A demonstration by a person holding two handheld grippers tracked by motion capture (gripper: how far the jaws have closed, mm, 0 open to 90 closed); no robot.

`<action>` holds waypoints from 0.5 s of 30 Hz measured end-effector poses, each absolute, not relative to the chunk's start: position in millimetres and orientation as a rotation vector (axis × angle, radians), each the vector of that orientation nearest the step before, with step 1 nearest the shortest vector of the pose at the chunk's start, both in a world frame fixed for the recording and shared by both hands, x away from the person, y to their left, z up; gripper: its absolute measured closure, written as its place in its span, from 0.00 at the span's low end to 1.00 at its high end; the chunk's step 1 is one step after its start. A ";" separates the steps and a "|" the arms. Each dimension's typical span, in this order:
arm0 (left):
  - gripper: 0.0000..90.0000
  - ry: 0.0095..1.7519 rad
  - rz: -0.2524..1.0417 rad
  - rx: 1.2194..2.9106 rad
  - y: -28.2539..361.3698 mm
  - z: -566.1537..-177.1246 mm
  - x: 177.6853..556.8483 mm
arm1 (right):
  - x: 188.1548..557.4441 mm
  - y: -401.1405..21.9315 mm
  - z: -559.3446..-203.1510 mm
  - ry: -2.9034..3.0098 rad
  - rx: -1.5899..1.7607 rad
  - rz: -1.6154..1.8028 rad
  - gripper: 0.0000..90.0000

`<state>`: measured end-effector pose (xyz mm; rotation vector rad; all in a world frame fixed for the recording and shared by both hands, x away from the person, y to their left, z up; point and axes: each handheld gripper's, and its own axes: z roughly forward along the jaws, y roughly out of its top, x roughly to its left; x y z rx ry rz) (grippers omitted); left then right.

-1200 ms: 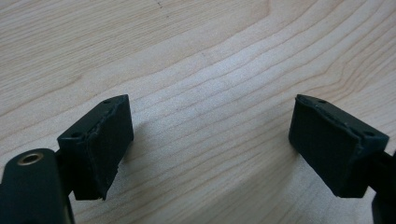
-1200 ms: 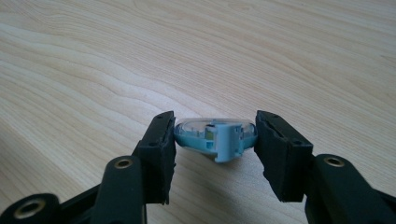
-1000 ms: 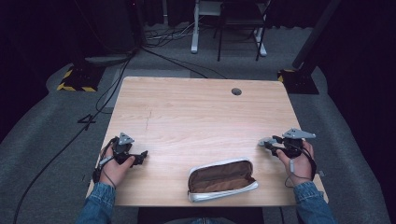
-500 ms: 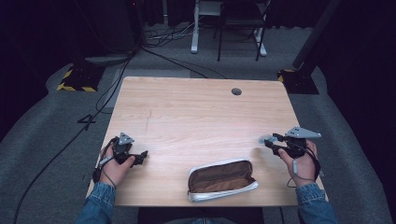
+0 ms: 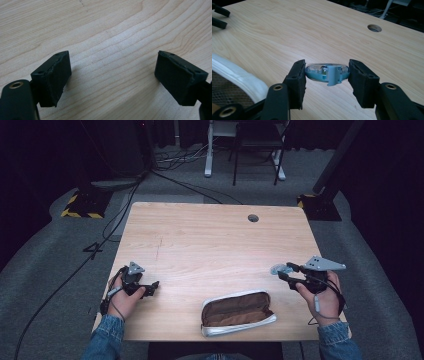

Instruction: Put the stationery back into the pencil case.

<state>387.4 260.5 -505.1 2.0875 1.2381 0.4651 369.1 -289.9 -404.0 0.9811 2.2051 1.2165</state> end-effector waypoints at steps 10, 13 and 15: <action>0.16 1.232 0.465 2.092 259.6 -505.0 388.1 | 353.5 -271.7 -388.4 2.252 0.903 1.283 0.55; 0.16 1.231 0.464 2.093 259.6 -505.0 388.1 | 349.0 -266.2 -384.3 2.267 0.876 1.303 0.55; 0.16 1.231 0.464 2.093 259.5 -505.0 388.1 | 344.9 -260.8 -381.0 2.279 0.852 1.312 0.55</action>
